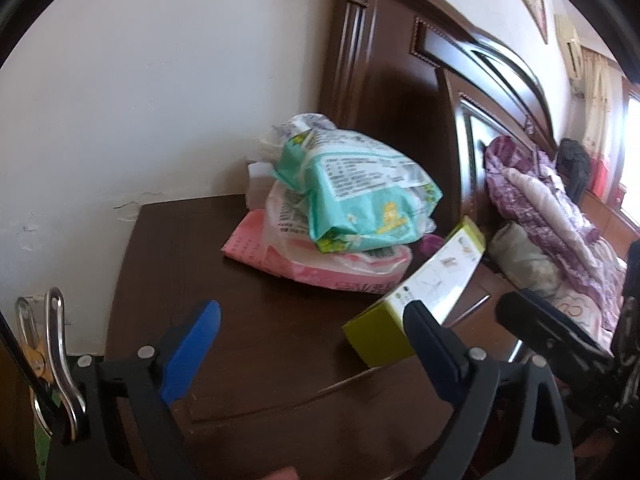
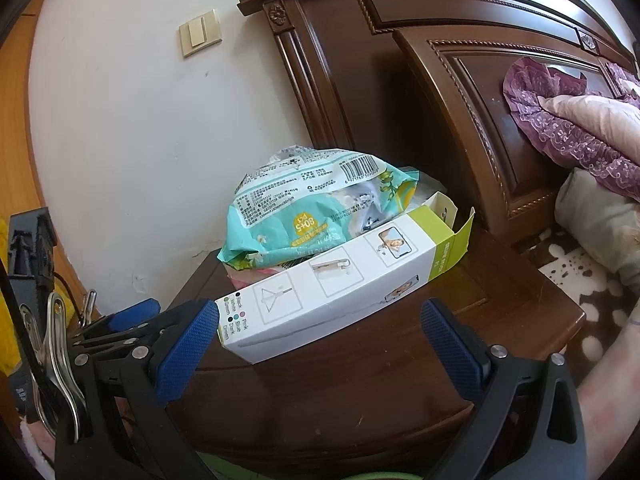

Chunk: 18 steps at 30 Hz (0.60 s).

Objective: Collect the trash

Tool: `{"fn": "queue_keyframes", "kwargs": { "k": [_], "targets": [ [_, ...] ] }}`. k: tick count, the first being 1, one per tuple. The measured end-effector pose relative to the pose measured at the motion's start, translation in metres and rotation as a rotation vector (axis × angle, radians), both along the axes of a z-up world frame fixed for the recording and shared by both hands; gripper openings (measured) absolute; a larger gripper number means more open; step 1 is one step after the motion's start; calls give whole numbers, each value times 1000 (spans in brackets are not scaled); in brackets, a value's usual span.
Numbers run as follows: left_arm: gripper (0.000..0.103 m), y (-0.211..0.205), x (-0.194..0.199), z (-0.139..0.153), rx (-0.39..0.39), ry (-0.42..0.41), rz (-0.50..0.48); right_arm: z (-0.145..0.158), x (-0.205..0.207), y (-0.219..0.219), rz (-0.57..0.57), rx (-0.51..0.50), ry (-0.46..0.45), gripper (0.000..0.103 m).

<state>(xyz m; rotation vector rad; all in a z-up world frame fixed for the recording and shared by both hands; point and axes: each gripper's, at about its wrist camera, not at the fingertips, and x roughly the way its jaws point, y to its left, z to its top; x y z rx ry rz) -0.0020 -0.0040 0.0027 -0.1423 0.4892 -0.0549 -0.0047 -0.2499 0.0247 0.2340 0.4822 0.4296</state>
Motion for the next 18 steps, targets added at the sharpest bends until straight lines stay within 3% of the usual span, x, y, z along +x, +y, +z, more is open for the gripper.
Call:
{"fn": "queue_keyframes", "kwargs": {
  "k": [7, 12, 18],
  "targets": [
    [79, 7, 11, 10, -1, 42, -14, 8, 9, -14, -22, 96, -8, 103],
    [79, 6, 29, 21, -36, 59, -89, 18, 27, -28, -44, 109, 0, 103],
    [79, 9, 77, 23, -89, 160, -92, 27, 51, -39, -29, 64, 20, 103]
  ]
}}
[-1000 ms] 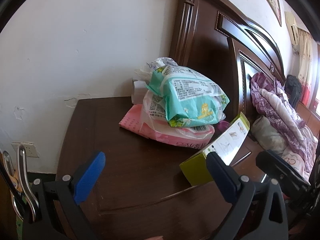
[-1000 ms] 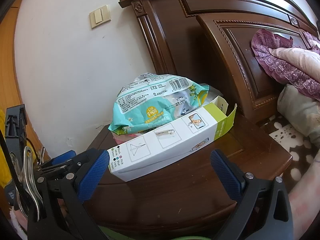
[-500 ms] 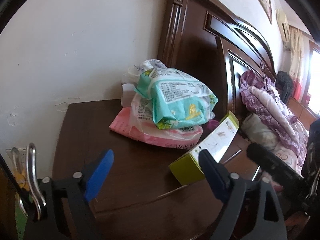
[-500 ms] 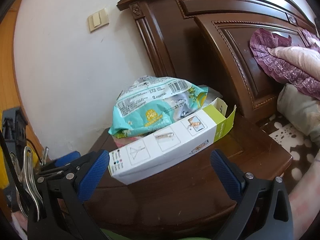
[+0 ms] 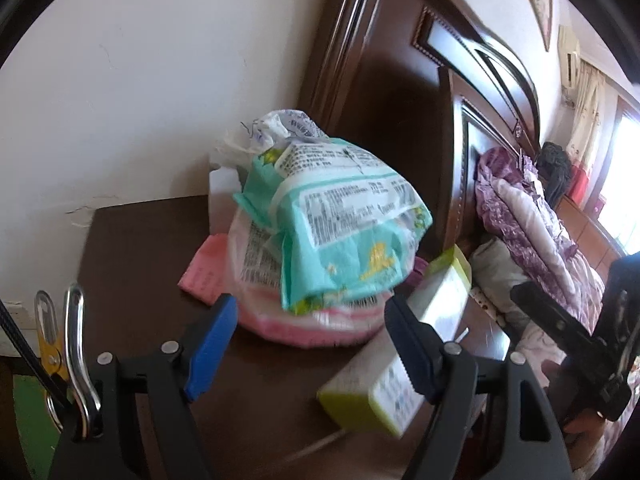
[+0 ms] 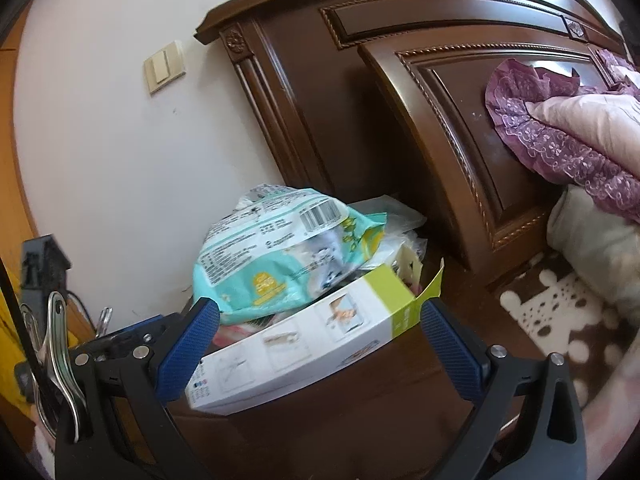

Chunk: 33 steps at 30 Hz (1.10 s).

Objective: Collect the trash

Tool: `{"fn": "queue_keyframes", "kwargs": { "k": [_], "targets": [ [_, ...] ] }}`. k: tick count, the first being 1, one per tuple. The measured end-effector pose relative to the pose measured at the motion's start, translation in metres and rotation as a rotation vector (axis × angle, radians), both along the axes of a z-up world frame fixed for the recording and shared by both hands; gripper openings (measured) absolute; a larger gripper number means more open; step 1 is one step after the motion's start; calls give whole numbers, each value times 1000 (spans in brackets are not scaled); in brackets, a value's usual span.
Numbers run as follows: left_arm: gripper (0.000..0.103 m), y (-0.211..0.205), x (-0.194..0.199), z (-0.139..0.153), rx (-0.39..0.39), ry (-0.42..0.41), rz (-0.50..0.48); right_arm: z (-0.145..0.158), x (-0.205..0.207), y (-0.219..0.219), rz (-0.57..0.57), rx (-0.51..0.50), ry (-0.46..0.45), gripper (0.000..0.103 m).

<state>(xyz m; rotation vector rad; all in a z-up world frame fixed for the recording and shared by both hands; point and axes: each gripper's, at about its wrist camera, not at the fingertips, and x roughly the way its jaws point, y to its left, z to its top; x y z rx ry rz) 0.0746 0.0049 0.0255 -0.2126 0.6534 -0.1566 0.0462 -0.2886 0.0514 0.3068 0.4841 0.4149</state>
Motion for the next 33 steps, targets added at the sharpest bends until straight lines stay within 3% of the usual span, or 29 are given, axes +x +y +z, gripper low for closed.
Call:
{"fn": "queue_keyframes", "kwargs": {
  "k": [7, 11, 15, 17, 19, 20, 21, 22, 23, 25, 28, 31, 33],
  "targets": [
    [79, 4, 44, 1, -40, 53, 51, 18, 54, -2, 61, -34, 38, 103],
    [79, 2, 51, -3, -16, 51, 67, 16, 105, 8, 93, -88, 173, 82],
    [78, -4, 53, -6, 26, 38, 50, 3, 137, 16, 108, -80, 239, 82],
    [67, -7, 55, -7, 49, 35, 28, -8, 150, 20, 86, -85, 295, 82],
    [42, -10, 57, -10, 72, 52, -9, -17, 157, 26, 124, -35, 328, 80],
    [41, -10, 56, -9, 100, 42, 6, -21, 159, 28, 159, 6, 329, 70],
    [31, -9, 53, -6, 115, 25, 12, -23, 157, 30, 169, 24, 318, 62],
    [26, -6, 50, -3, 118, 2, 8, -22, 154, 30, 152, 15, 287, 32],
    [25, -2, 49, -1, 96, -16, -3, -21, 152, 30, 137, 5, 259, 19],
    [20, 7, 43, 5, 50, -57, -5, -20, 150, 21, 153, 56, 244, 15],
    [17, 9, 35, 10, 54, -110, -10, -16, 147, 14, 183, 106, 205, 11],
    [15, 4, 26, 11, 93, -163, -5, -7, 134, 18, 178, 69, 135, 1],
    [15, 0, 17, 13, 103, -200, -3, 3, 124, 27, 157, 16, 75, 1]
  ]
}}
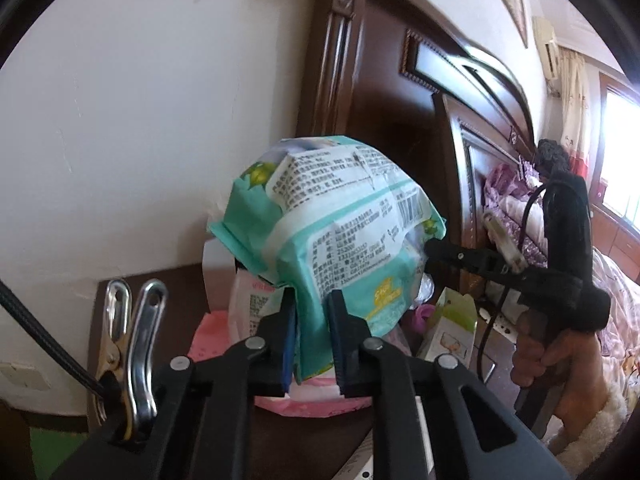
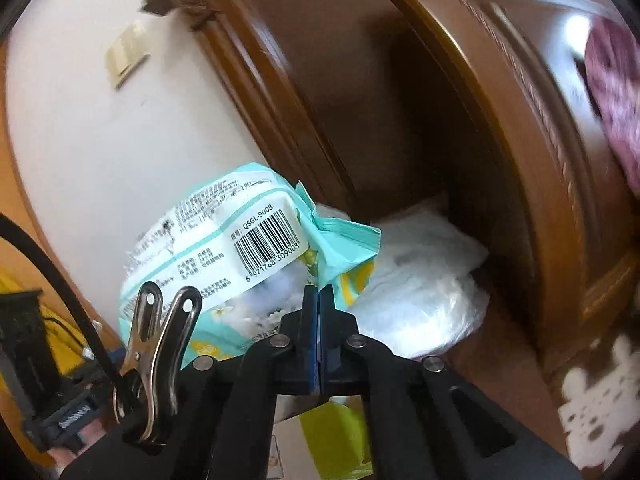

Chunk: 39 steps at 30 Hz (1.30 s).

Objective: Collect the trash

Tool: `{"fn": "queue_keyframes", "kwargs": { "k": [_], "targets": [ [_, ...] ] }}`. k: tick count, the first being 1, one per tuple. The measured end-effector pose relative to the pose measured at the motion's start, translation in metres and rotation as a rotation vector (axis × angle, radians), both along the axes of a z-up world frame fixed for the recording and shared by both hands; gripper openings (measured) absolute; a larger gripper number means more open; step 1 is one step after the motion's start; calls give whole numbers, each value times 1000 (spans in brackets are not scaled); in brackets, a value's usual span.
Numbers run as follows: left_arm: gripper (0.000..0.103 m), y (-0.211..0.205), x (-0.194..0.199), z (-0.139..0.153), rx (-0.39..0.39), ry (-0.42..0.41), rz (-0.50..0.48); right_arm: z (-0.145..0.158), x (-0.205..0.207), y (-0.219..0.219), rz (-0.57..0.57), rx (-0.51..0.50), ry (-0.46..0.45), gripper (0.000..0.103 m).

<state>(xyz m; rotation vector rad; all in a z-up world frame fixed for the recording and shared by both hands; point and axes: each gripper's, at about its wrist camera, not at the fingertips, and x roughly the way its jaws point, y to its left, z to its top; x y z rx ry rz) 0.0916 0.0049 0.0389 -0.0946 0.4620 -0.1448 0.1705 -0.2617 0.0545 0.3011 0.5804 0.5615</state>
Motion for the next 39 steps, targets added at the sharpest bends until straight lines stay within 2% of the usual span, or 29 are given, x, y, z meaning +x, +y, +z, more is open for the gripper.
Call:
{"fn": "queue_keyframes", "kwargs": {
  "k": [2, 5, 11, 16, 22, 24, 29, 32, 39],
  "targets": [
    [15, 2, -10, 2, -9, -30, 2, 7, -11, 5, -20, -45, -51, 1],
    [15, 1, -20, 5, -37, -57, -7, 18, -31, 4, -32, -61, -127, 1],
    [15, 1, -37, 8, -76, -90, -25, 36, -67, -1, -69, -85, -210, 1],
    [15, -6, -57, 7, -70, -125, -5, 34, -78, -12, -86, -71, -247, 1],
    [15, -25, -85, 10, -21, -206, 16, 32, -83, -13, -113, -32, -241, 1],
    [15, -26, -95, 14, -30, -223, 19, 34, -87, -19, -103, 0, -244, 1],
    [14, -33, -113, 15, -60, -188, 24, 40, -112, -32, -74, -1, -294, 1],
    [14, -43, -123, 18, -65, -161, 16, 43, -124, -38, -71, -39, -280, 1],
    [15, -85, -139, 34, 33, -157, -2, 40, -143, -68, -91, -7, -247, 1]
  ]
}}
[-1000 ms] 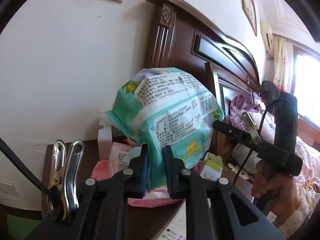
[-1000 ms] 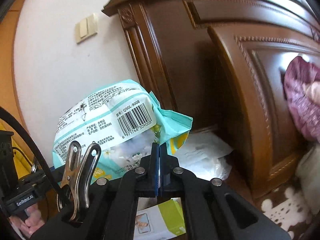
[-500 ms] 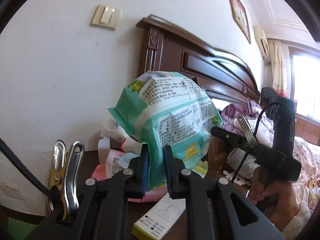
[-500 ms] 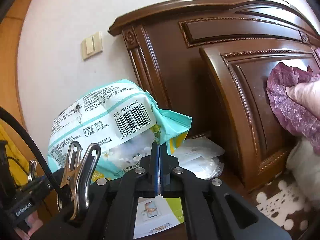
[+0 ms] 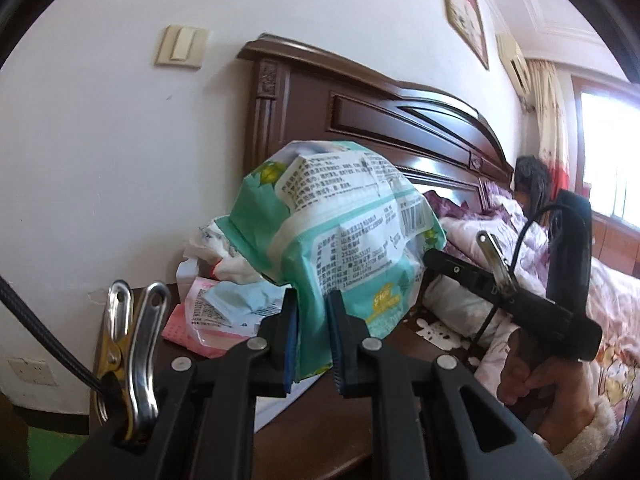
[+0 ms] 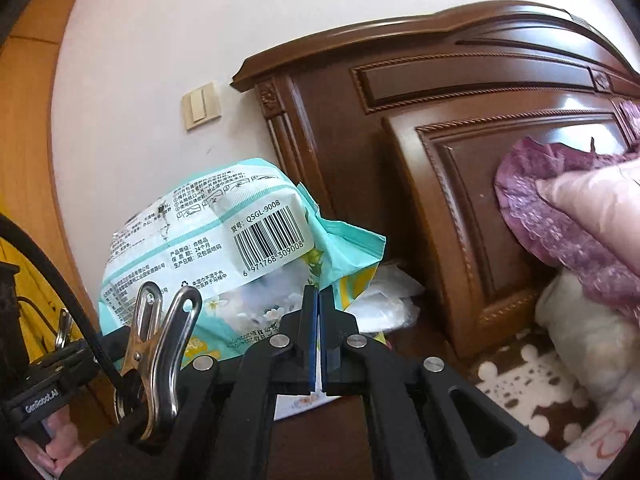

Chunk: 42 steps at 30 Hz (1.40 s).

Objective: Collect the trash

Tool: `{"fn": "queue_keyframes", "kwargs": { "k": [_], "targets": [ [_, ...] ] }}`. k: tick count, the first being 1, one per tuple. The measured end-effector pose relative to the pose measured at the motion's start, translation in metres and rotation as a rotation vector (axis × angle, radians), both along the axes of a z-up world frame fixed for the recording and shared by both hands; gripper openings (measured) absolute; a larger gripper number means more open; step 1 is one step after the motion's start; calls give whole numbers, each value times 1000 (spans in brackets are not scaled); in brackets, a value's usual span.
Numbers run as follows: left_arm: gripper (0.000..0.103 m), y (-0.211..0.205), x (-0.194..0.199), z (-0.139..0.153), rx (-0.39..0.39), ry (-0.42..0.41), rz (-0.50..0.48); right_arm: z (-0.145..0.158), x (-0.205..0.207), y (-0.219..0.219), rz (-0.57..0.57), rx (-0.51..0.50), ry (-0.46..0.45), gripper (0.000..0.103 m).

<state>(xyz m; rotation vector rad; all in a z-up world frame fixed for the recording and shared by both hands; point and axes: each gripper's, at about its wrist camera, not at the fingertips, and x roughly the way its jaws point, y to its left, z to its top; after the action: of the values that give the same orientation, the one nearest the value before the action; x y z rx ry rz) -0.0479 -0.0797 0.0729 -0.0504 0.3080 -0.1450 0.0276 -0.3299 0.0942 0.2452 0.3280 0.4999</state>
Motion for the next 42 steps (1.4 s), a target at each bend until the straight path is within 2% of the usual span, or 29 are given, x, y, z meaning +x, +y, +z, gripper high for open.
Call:
{"fn": "queue_keyframes", "kwargs": {
  "k": [3, 10, 15, 22, 29, 33, 38, 42],
  "targets": [
    [15, -11, -7, 2, 11, 18, -5, 1, -10, -10, -13, -8, 7, 1],
    [15, -18, -18, 9, 15, 81, -104, 4, -53, -24, -109, -70, -36, 1],
    [15, -23, -29, -4, 18, 159, -150, -3, -84, -31, -117, -141, -12, 1],
    [15, -34, -45, -34, 61, 271, -223, -37, -122, -44, -137, -184, 113, 1],
    [14, -53, -71, -76, 85, 391, -287, -86, -161, -62, -177, -243, 293, 1],
    [14, -56, -75, -110, 58, 495, -320, -115, -174, -69, -180, -276, 372, 1],
    [14, -50, -78, -153, 47, 626, -302, -156, -176, -66, -143, -293, 497, 1],
    [14, -42, -78, -187, 61, 708, -272, -186, -180, -53, -106, -340, 558, 1]
  ]
}}
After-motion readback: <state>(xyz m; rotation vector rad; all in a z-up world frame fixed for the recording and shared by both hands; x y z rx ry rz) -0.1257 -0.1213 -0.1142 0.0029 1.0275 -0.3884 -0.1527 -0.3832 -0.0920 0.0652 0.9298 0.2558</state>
